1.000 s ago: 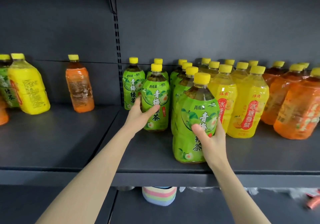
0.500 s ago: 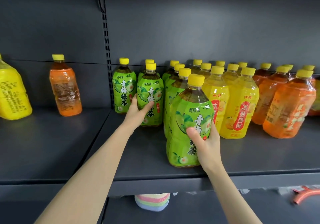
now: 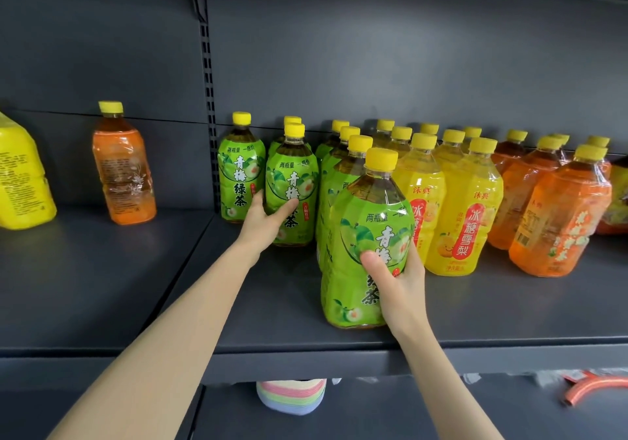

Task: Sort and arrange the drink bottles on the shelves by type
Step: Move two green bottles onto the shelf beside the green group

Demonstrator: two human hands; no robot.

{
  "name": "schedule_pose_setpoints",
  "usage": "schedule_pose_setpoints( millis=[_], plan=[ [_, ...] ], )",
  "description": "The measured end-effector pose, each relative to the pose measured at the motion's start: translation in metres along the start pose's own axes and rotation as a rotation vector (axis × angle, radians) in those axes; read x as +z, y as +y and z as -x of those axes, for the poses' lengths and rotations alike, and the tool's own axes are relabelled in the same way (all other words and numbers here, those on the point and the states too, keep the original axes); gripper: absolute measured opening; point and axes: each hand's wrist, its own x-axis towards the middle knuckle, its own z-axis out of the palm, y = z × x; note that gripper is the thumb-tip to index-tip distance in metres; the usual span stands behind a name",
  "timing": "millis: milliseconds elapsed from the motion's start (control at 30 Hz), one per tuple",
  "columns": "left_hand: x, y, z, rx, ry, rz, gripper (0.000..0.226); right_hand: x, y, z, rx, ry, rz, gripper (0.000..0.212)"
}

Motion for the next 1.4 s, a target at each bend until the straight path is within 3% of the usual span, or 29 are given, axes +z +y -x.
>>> schedule_pose_setpoints(
  millis=[100, 233, 333, 467, 700, 767, 833, 967, 1067, 1133, 1233, 1400],
  plan=[
    [-0.002, -0.001, 0.011, -0.068, 0.118, -0.061, 0.083, 0.0, -0.001, 0.001, -0.014, -0.005, 0.015, 0.074],
    [-0.008, 0.025, 0.059, 0.044, 0.232, -0.054, 0.048, 0.0, -0.002, 0.001, -0.022, -0.037, 0.026, 0.069],
    [-0.005, 0.043, 0.105, 0.172, 0.165, 0.112, 0.034, 0.01, -0.004, 0.002, -0.028, -0.088, 0.051, 0.058],
    [0.008, 0.048, 0.14, 0.273, 0.084, 0.165, 0.056, 0.035, -0.005, 0.007, -0.057, -0.144, 0.053, 0.067],
    [0.003, 0.04, 0.13, 0.291, 0.116, 0.088, 0.083, 0.064, -0.009, 0.008, -0.038, -0.199, 0.111, 0.053],
    [0.001, 0.037, 0.123, 0.298, 0.124, 0.051, 0.087, 0.059, -0.009, 0.005, -0.111, -0.17, 0.252, 0.048],
    [-0.002, 0.033, 0.116, 0.299, 0.108, 0.026, 0.093, 0.048, -0.007, 0.0, -0.199, -0.052, 0.37, 0.058],
    [-0.005, 0.029, 0.1, 0.289, 0.084, 0.017, 0.083, 0.026, -0.005, -0.024, -0.395, 0.112, 0.618, 0.062],
    [-0.006, 0.028, 0.088, 0.276, 0.037, 0.017, 0.07, 0.02, -0.005, -0.043, -0.444, 0.107, 0.786, 0.071],
    [-0.005, 0.027, 0.081, 0.275, 0.02, 0.003, 0.075, 0.017, -0.001, -0.049, -0.448, 0.089, 0.854, 0.072],
    [-0.004, 0.025, 0.07, 0.286, 0.016, -0.05, 0.085, 0.014, 0.006, -0.053, -0.492, 0.097, 0.914, 0.072],
    [-0.007, 0.022, 0.052, 0.258, -0.043, -0.03, 0.077, 0.016, 0.008, -0.053, -0.497, 0.085, 0.9, 0.071]
  ],
)
